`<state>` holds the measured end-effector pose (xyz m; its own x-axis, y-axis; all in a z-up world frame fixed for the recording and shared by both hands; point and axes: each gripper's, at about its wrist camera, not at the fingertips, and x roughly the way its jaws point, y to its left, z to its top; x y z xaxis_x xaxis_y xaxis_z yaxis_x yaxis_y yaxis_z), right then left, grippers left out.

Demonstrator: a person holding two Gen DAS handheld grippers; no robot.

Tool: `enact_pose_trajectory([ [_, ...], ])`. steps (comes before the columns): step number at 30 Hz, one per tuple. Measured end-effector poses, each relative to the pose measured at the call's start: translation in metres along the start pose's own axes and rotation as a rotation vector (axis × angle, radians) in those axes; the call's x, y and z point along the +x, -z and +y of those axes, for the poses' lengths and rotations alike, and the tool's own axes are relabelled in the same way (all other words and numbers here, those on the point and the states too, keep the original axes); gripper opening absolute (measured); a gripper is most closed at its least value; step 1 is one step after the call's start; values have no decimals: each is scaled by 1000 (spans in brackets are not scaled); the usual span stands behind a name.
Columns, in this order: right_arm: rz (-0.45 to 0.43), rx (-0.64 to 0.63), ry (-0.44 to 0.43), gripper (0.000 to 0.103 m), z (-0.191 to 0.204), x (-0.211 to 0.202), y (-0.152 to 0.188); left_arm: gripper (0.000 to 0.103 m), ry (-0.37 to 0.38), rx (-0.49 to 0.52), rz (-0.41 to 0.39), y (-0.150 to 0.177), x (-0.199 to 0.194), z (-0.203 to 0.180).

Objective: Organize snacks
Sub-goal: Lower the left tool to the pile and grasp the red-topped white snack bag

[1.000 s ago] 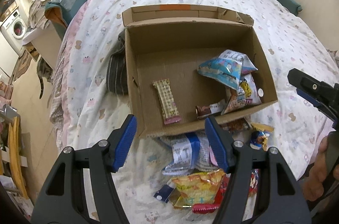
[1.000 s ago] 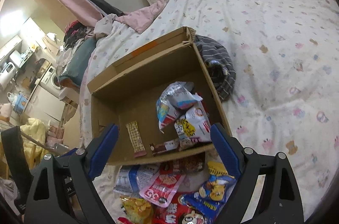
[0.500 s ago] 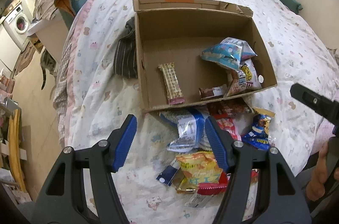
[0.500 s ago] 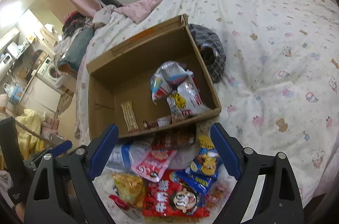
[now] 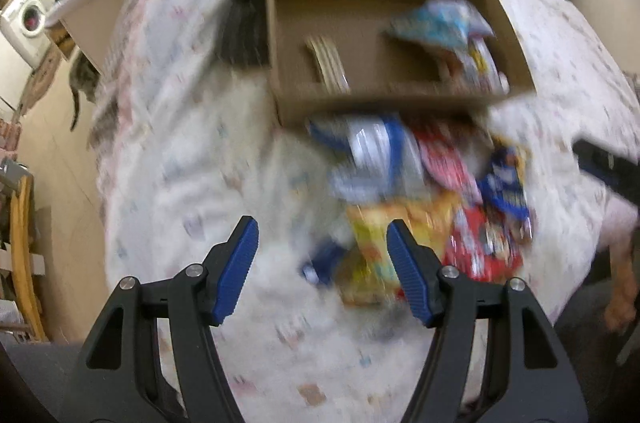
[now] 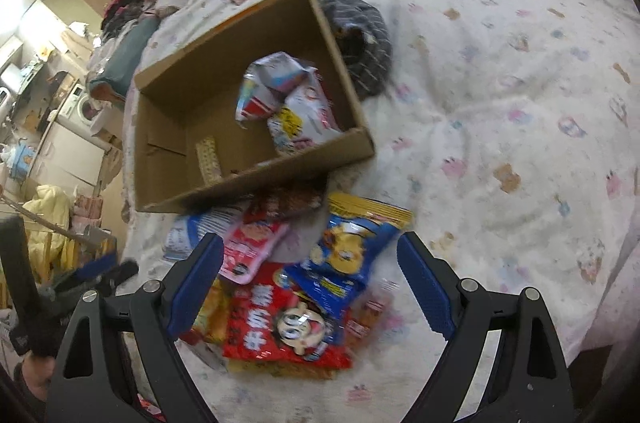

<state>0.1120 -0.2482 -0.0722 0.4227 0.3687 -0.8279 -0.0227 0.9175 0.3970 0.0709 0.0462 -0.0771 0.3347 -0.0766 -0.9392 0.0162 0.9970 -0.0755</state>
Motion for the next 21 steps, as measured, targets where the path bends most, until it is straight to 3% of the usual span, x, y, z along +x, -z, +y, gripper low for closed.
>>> enact_pose_trajectory([
  [2, 5, 8, 8, 91, -7, -1, 2, 63, 68, 9, 12, 20, -2, -8],
  [4, 5, 23, 11, 91, -13, -3, 3, 63, 89, 10, 7, 30, -4, -15],
  [8, -2, 44, 7, 91, -21, -9, 3, 63, 76, 78, 77, 44, 16, -35],
  [13, -5, 64, 3, 91, -25, -10, 1, 61, 45, 125, 106, 46, 33, -48],
  [16, -5, 61, 2, 91, -24, -10, 0, 54, 32, 141, 119, 43, 42, -52],
  [18, -3, 54, 9, 91, -23, -9, 0, 32, 32, 147, 133, 43, 47, -52],
  [19, -2, 50, 14, 91, -22, -9, 0, 28, 45, 143, 146, 43, 49, -52],
  [21, -2, 45, 20, 91, -21, -9, 0, 27, 52, 143, 151, 43, 47, -52],
])
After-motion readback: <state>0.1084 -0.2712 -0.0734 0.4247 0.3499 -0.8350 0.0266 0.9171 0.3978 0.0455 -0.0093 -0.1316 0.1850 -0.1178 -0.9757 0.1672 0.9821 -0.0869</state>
